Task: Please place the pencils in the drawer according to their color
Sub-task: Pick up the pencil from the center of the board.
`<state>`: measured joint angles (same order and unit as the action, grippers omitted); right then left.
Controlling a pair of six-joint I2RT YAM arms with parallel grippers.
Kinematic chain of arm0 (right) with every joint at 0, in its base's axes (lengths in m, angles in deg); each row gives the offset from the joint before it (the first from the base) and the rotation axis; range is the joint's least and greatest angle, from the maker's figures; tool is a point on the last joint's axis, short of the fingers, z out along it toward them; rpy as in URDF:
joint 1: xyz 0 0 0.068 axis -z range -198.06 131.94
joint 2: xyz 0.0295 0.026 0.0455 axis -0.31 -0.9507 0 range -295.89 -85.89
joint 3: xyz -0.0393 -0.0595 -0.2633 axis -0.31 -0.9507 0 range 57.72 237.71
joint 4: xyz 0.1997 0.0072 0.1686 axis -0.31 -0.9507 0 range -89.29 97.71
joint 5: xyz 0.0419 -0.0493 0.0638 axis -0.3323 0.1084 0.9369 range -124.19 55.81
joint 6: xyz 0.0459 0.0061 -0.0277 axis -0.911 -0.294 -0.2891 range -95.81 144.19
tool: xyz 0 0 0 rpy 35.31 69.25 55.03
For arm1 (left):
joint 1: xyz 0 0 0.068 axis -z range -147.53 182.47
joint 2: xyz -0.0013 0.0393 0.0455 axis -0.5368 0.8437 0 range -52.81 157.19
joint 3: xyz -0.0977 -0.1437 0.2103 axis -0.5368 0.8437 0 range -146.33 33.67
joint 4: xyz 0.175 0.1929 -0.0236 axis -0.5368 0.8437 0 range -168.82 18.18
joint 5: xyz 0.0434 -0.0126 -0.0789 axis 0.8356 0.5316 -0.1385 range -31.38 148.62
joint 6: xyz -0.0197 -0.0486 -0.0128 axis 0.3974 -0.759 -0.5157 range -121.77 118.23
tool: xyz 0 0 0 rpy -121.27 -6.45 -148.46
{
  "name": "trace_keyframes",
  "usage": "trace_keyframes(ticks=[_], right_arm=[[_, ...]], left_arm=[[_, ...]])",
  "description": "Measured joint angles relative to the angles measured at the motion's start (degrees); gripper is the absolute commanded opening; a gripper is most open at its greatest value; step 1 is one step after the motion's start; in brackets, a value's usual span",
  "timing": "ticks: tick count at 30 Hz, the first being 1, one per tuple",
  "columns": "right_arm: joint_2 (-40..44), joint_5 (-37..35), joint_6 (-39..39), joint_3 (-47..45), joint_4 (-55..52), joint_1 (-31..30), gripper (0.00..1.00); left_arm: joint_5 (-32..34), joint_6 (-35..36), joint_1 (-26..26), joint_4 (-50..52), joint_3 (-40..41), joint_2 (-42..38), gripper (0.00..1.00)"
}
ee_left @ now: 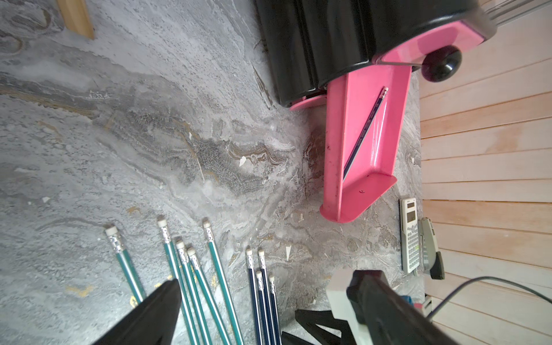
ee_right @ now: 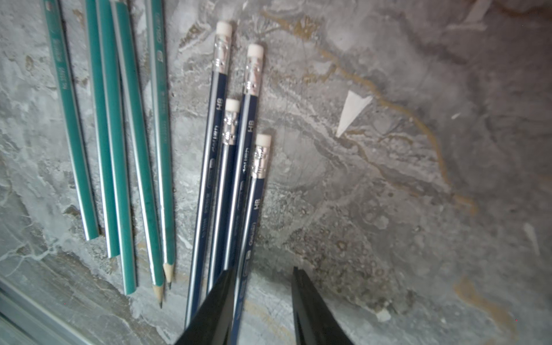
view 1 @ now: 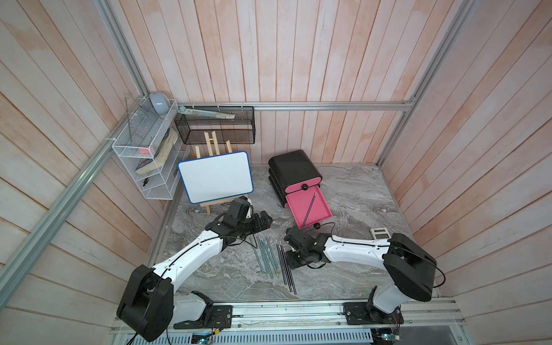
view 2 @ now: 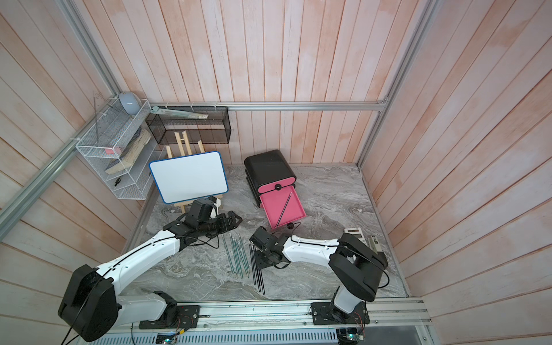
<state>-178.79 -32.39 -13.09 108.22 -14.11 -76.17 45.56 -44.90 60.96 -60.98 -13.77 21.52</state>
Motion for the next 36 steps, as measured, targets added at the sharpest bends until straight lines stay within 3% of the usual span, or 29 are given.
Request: trace_keyframes(ticks=[24,36], right_arm=[[-4.20,-1.09,0.52,3.41,-0.50,-0.26,0.31],[-4.26,-7.61,1.33,4.37,-2.93,-1.51,0.30]], left_arm=[[-0.15,0.02,0.00,-1.22,0.52,-1.42,0.99],[-0.20,0.00,0.00,-1.49,0.52,-1.60,1.00]])
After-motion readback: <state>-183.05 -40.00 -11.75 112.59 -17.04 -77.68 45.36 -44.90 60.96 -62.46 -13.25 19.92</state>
